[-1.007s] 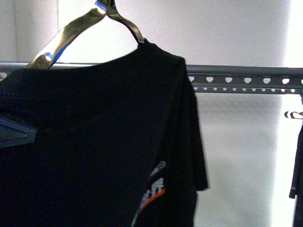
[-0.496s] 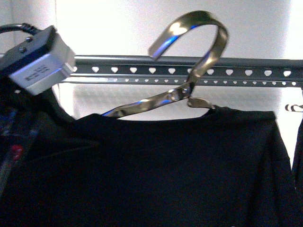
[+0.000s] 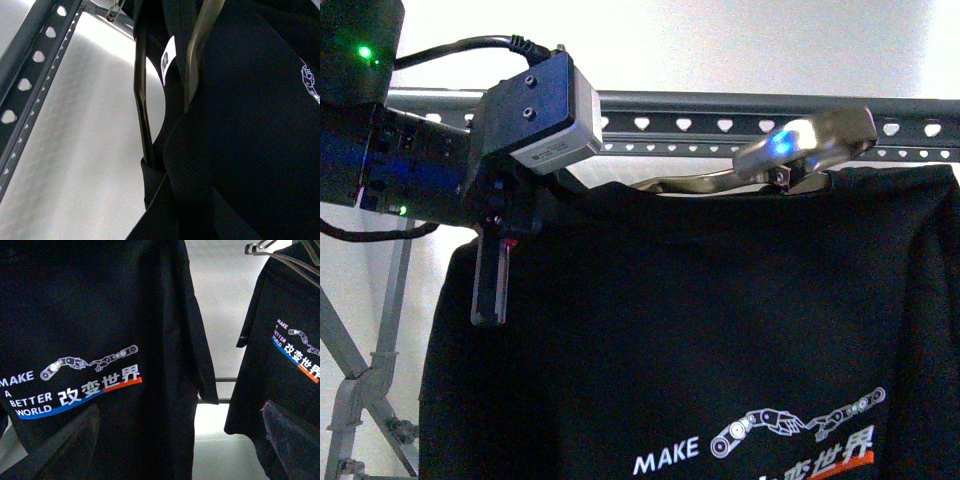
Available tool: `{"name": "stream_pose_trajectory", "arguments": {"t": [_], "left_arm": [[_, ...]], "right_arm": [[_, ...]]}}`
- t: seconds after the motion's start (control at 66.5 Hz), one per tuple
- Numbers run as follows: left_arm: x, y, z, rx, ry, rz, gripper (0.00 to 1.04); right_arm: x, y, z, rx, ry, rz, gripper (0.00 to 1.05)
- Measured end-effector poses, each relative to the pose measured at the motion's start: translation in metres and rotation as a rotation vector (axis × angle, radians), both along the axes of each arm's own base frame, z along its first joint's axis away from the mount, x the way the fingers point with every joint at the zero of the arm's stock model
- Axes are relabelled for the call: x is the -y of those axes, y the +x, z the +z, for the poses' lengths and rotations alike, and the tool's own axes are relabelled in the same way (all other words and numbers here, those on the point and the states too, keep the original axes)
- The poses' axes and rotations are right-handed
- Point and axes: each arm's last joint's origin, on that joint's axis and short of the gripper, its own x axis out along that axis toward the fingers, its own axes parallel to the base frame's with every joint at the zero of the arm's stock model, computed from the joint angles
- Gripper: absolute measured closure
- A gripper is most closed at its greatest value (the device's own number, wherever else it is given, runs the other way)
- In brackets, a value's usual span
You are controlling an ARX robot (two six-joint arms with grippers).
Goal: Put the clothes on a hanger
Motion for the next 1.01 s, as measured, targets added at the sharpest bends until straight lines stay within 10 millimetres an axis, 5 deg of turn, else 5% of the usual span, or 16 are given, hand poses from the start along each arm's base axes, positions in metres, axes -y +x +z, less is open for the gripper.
{"name": "stream_pose_trajectory", "arguments": {"t": [0.195,0.466,0.556,0.721,0.872,1.007], "left_arm": [[0.002,0.003,0.018,0.095,0.009,-0.022,1.00],[0.002,0.003,0.019,0.103,0.014,-0.023,1.00],[0.002,0.003,0.019,0.103,0.015,-0.021,1.00],[0.004,0.003,0.019,0.104,0.015,-0.027,1.00],[0.002,0.003,0.019,0.104,0.015,-0.022,1.00],[0.002,0.003,0.019,0.104,0.015,-0.023,1.00]], "right_arm": [[0.000,0.000,0.000,0.000,0.000,0.000,0.07],[0.000,0.000,0.000,0.000,0.000,0.000,0.07],[0.003,0.004,0.005,0.011,-0.075,0.191,0.07],[0.036,0.027,0.056,0.092,-0.358,0.413,0.07],[0.062,0.073,0.099,0.069,-0.574,0.492,0.07],[0.069,0.113,0.118,0.010,-0.749,0.568,0.07]]}}
